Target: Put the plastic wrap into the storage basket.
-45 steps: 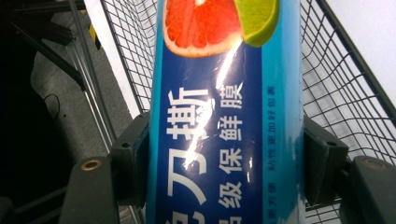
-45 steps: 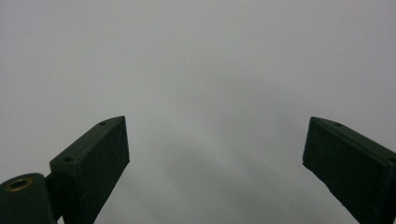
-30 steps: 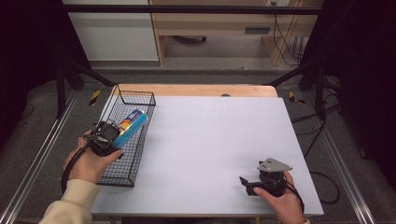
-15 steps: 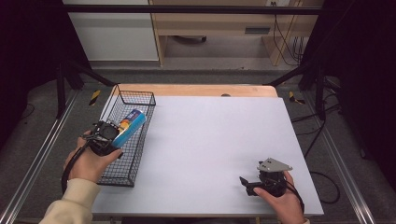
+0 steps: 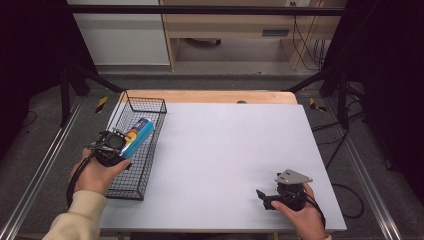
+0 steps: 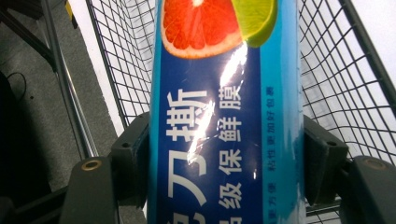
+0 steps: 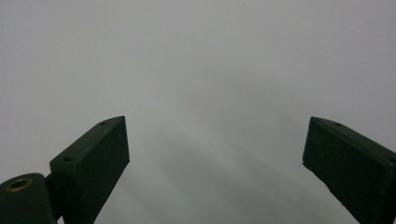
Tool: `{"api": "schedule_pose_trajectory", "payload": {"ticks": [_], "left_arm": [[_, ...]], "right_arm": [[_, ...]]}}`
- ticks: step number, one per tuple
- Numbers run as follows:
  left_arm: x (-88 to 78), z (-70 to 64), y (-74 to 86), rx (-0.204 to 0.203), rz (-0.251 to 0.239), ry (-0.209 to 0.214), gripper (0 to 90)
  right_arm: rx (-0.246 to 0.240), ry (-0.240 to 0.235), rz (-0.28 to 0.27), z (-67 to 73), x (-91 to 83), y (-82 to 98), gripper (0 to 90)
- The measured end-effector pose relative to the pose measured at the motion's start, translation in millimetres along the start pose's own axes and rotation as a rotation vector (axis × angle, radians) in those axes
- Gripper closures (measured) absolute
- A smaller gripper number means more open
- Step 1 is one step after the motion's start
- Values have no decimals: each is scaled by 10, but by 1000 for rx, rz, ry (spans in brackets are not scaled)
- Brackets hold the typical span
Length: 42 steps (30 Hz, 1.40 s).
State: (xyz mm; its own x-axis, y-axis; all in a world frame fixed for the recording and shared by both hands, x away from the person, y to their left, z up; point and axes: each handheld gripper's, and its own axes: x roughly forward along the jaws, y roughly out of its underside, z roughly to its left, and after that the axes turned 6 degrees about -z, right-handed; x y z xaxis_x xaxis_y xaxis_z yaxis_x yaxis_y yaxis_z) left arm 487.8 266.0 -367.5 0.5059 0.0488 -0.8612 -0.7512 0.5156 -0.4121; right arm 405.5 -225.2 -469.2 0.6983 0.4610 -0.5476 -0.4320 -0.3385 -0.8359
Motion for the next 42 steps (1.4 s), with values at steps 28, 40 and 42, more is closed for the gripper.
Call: {"api": "schedule_pose_trajectory", "payload": {"ticks": [28,40,42], "left_arm": [[121,-4,-4,-1,89,22,319],[193,3,-62,17,155,33,318],[210,-7,-75,22,167,31,318]], "right_arm": [[-8,-4,8,0,15,9,77],[7,-4,14,-4,20,13,77],[3,-6,16,1,20,12,77]]}}
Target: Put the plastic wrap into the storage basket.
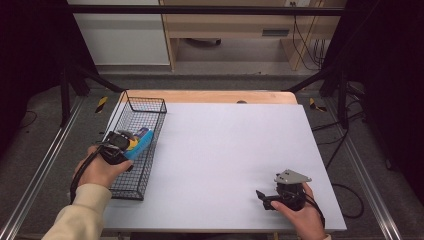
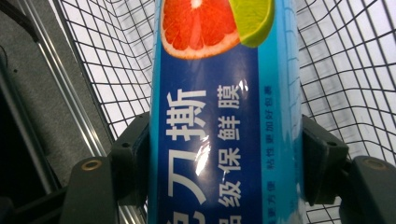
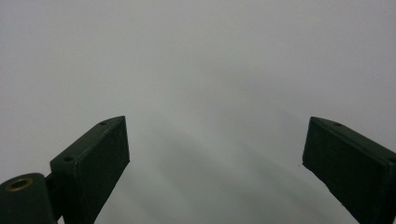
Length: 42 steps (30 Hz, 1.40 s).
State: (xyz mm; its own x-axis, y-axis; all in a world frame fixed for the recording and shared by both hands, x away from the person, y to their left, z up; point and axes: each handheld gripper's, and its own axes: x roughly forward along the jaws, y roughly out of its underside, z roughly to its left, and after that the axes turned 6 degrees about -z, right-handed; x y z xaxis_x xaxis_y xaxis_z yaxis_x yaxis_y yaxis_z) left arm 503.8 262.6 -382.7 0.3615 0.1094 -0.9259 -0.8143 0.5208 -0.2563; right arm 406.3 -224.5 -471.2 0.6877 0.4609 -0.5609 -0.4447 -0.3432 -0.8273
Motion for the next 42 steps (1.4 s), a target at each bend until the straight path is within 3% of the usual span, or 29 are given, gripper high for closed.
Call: {"api": "schedule_pose_trajectory", "payload": {"ticks": [12,19,39,42], "left_arm": [[43,-20,-50,15,42,-7,318],[93,-82,-85,45,81,-41,318],[90,-74,-94,47,81,-36,315],[68,-84,-91,59,58,-49,304]], "right_arm": [[-3,2,1,-1,1,2,77],[0,-1,0,-2,-4,2,77],[-3,-4,1,-1,-4,2,77],[-14,-2,-3,-5,-2,7,77]]}}
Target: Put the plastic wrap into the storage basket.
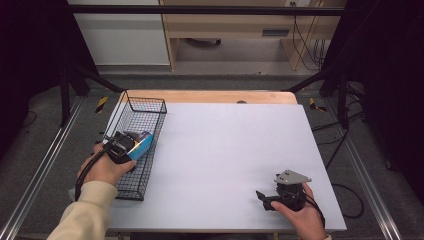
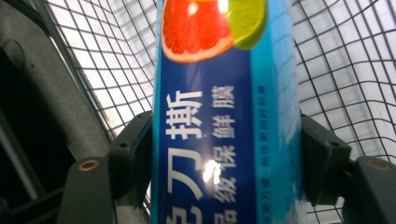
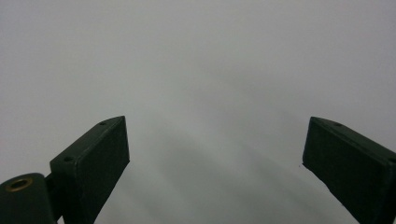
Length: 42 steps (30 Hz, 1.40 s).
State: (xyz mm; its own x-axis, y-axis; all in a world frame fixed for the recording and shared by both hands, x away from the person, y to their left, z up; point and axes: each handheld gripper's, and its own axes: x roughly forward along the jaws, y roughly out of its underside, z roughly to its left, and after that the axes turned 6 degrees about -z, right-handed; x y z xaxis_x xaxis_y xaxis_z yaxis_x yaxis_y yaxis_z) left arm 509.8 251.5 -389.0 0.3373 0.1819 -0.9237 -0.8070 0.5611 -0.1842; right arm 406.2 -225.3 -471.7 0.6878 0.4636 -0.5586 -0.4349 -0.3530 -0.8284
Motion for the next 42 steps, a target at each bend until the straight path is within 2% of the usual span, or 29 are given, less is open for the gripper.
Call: {"api": "schedule_pose_trajectory", "payload": {"ticks": [5,8,10,11,15,23,26,29,36,39,42], "left_arm": [[-86,34,38,-29,-58,2,276],[-136,38,75,-37,-87,7,247],[-174,32,97,-34,-123,-2,224],[-192,24,111,-41,-145,-9,217],[-258,-28,147,-40,-207,-33,174],[-379,-42,207,-49,-277,-51,128],[-432,-39,228,-45,-304,-72,115],[-465,-48,250,-50,-326,-70,105],[-533,-99,286,-32,-382,-77,47],[-573,-143,297,-32,-425,-84,47],[-638,-220,300,-21,-473,-83,47]], "right_arm": [[13,-5,6,10,1,-5,76],[0,-1,2,1,3,0,76],[2,-2,6,1,9,2,75],[19,-10,11,10,3,-4,75],[11,-5,10,17,11,0,75],[11,-4,9,13,13,2,74],[11,-2,10,13,15,3,73],[8,-1,13,15,14,3,73],[11,3,11,10,12,5,72],[14,5,8,12,2,2,72],[-2,9,-3,-1,3,3,72]]}}
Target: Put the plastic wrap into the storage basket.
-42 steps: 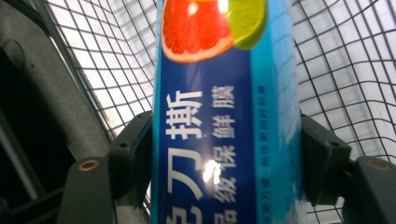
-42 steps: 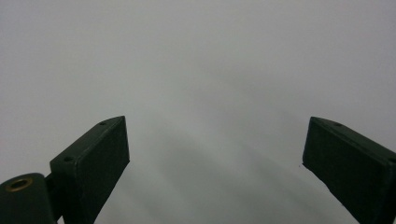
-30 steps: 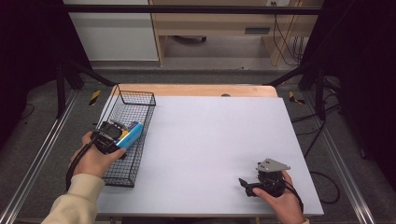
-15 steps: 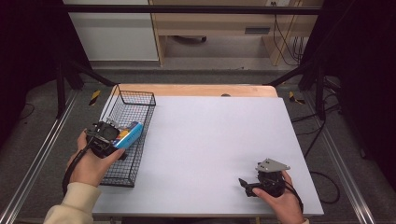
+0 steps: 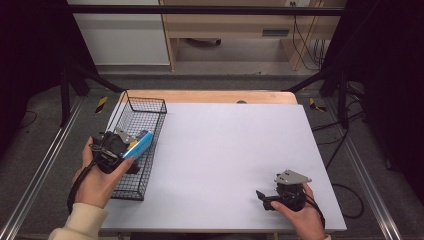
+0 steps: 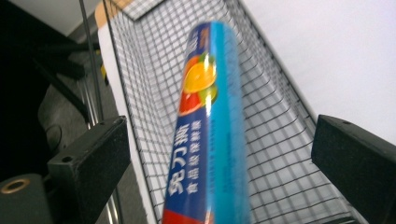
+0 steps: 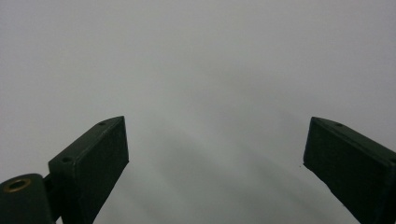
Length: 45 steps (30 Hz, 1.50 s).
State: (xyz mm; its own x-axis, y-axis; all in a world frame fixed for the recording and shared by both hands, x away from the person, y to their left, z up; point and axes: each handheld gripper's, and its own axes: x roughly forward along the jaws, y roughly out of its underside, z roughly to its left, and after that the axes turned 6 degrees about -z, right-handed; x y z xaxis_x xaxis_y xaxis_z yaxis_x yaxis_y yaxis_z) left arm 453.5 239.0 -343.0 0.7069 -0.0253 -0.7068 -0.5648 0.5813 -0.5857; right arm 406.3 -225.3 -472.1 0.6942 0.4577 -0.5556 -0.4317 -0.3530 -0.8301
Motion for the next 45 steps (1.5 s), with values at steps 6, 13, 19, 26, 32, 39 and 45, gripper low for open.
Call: {"api": "schedule_pose_trajectory", "payload": {"ticks": [6,13,19,26,32,39,45], "left_arm": [[-107,-235,-62,20,-95,24,47],[-183,-584,-194,61,-183,81,48],[-113,-811,-267,78,-213,128,52],[9,-1070,-267,101,-247,193,56],[194,-1280,-249,117,-306,272,56],[486,-1473,-189,126,-320,357,56],[648,-1520,-58,90,-308,404,57]], "right_arm": [[7,4,-1,3,-3,0,71],[29,-2,6,9,-16,-6,71],[11,4,0,3,-16,-5,71],[10,8,2,-2,-17,-2,71],[10,12,3,-6,-16,0,71],[9,24,4,-5,1,-4,72],[1,35,16,-11,19,13,72]]}}
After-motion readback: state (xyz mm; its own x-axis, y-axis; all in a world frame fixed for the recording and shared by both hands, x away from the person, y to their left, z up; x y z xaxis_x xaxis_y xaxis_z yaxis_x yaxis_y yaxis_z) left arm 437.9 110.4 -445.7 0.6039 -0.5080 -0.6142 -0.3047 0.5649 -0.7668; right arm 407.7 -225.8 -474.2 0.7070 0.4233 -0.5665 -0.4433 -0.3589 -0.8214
